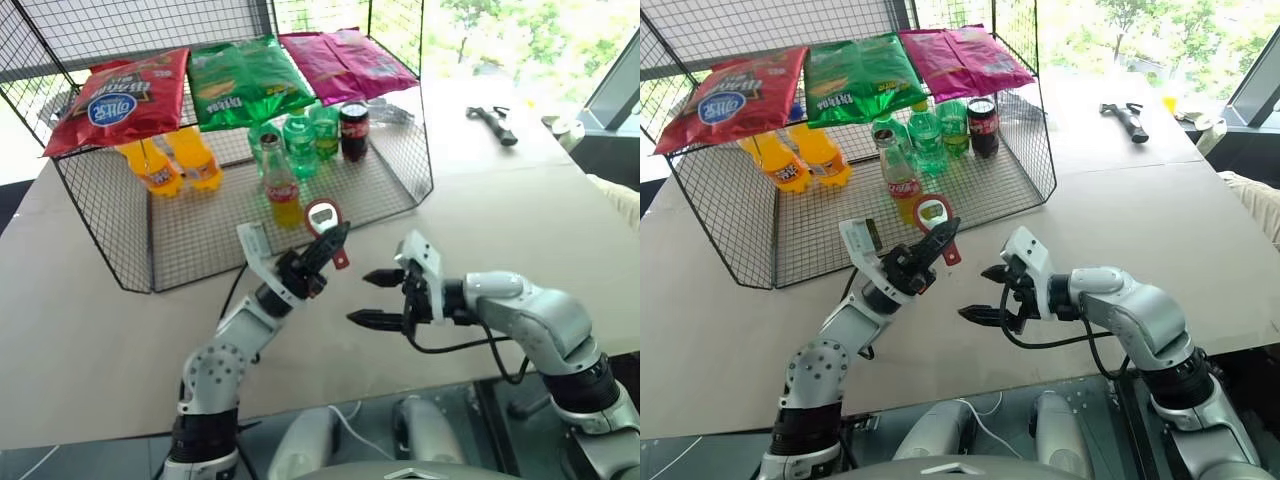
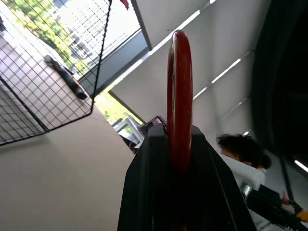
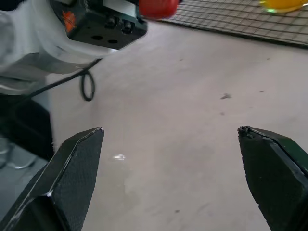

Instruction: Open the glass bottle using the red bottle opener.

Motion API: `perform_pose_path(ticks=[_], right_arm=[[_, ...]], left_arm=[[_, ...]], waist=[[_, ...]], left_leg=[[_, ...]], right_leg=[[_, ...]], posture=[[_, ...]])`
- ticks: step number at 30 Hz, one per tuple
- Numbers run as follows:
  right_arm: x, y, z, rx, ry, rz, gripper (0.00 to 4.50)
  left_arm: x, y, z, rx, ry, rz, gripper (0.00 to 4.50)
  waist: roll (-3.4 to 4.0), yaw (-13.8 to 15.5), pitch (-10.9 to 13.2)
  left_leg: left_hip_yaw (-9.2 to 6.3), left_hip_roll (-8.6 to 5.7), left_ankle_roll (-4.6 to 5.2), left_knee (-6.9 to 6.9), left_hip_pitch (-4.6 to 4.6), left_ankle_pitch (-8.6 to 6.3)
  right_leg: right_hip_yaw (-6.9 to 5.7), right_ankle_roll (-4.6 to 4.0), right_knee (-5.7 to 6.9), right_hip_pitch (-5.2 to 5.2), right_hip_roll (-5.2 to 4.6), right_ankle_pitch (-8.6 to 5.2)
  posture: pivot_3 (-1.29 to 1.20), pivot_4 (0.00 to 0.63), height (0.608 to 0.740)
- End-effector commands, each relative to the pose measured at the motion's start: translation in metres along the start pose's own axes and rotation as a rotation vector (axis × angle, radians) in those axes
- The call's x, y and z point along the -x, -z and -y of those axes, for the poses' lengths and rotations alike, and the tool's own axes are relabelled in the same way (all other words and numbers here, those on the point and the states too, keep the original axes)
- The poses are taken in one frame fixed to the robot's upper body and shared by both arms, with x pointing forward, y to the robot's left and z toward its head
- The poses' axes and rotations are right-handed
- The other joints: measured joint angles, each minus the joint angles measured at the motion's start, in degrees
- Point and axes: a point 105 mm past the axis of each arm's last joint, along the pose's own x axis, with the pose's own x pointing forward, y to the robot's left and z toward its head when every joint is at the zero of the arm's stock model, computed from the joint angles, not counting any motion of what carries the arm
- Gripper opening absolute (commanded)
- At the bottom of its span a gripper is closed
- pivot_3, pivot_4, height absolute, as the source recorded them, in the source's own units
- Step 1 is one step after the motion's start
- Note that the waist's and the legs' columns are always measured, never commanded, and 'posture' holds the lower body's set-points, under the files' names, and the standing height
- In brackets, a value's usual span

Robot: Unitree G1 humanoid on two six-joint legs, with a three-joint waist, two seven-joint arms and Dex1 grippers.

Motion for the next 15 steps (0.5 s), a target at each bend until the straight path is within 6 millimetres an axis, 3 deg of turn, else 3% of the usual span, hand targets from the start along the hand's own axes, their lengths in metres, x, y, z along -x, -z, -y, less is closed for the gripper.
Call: perform_pose_path(ticks=[1, 11, 12, 14, 15], right_arm=[[0.007, -0.024, -0.011, -0.009, -0.056, 0.043, 4.50], [0.009, -0.044, -0.009, -0.051, -0.053, 0.054, 4.50], [0.009, -0.044, -0.008, -0.052, -0.047, 0.050, 3.99], [0.009, -0.044, -0.008, -0.056, -0.045, 0.042, 3.43], [0.010, -0.043, -0.009, -0.060, -0.051, 0.036, 2.88]], left_arm=[[0.000, 0.003, 0.006, 0.009, 0.065, -0.053, 0.03], [-0.006, 0.009, 0.003, -0.010, 0.107, -0.083, 0.03], [-0.006, 0.009, 0.003, -0.010, 0.108, -0.083, 0.00], [-0.007, 0.011, 0.003, -0.008, 0.112, -0.082, 0.00], [-0.007, 0.012, 0.004, -0.008, 0.114, -0.080, 0.00]], waist=[[0.00, 0.0, 0.0], [0.00, 0.1, 0.0], [0.00, 0.1, 0.0], [0.00, 0.1, 0.0], [0.00, 0.0, 0.0]], left_leg=[[0.01, -0.01, 0.00, 0.00, 0.00, 0.00], [0.02, -0.06, 0.00, -0.01, 0.00, 0.00], [0.02, -0.05, 0.00, -0.01, -0.01, 0.00], [0.03, -0.05, 0.00, -0.02, -0.02, 0.00], [0.03, -0.05, 0.00, -0.01, -0.02, 0.00]], right_leg=[[0.00, 0.00, 0.00, 0.01, 0.00, 0.00], [0.02, -0.01, -0.02, 0.00, -0.03, 0.00], [0.02, -0.01, -0.02, -0.01, -0.03, 0.00], [0.03, -0.01, -0.02, -0.03, -0.03, 0.00], [0.04, -0.01, -0.02, -0.03, -0.04, 0.00]], posture=[[0.00, 0.150, 0.740], [0.00, 0.150, 0.740], [0.00, 0.150, 0.740], [0.00, 0.150, 0.740], [0.00, 0.150, 0.740]])
